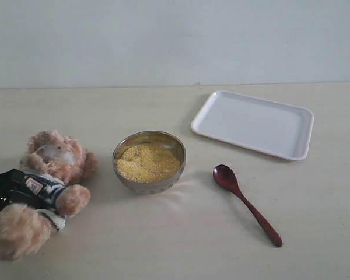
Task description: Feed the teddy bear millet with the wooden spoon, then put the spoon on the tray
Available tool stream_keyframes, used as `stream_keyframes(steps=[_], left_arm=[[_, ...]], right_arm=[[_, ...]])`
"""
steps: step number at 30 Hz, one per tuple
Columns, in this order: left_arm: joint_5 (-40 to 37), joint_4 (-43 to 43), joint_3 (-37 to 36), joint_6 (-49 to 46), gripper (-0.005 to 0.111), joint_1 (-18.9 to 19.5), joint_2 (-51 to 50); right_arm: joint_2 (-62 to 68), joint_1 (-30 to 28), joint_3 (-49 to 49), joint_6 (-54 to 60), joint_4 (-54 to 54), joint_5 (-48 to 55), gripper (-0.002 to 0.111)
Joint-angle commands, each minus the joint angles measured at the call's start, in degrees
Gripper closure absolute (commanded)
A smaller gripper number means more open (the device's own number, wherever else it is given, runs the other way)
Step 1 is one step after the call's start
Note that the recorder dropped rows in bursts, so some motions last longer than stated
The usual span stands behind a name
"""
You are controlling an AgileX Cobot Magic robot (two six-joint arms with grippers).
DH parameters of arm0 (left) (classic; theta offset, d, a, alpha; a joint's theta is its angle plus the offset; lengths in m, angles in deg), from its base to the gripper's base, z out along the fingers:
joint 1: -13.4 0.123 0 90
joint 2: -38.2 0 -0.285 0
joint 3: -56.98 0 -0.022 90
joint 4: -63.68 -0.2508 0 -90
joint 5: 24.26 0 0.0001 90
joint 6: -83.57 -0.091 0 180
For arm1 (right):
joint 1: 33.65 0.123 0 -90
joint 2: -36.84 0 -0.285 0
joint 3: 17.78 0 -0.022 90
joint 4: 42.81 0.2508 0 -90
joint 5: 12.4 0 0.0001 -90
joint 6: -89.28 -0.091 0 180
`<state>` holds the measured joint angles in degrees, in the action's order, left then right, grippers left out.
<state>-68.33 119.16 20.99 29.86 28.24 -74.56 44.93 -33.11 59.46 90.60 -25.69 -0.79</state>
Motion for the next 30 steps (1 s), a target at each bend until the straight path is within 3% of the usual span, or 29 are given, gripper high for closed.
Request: stream_keyframes(steps=[1, 9, 13, 21, 30], left_arm=[[-0.40, -4.55, 0.48, 1.44, 0.100, -0.40, -1.32], [-18.00, -4.10, 6.56, 1.37, 0.100, 4.82, 4.04], [-23.39, 1.28, 6.88, 1.81, 0.100, 8.27, 9.72], [-25.90, 2.44, 5.15, 3.13, 0.100, 10.10, 20.19], [-21.03, -7.14, -3.77, 0.29, 0.100, 9.97, 30.31]], right_arm=[[-0.30, 0.03, -0.02, 0.32, 0.15, -0.65, 0.108], [-0.30, 0.03, -0.02, 0.32, 0.15, -0.65, 0.108], [-0.30, 0.03, -0.02, 0.32, 0.15, -0.65, 0.108], [-0.30, 0.03, -0.02, 0.32, 0.15, -0.65, 0.108], [-0.30, 0.03, -0.02, 0.32, 0.15, -0.65, 0.108]])
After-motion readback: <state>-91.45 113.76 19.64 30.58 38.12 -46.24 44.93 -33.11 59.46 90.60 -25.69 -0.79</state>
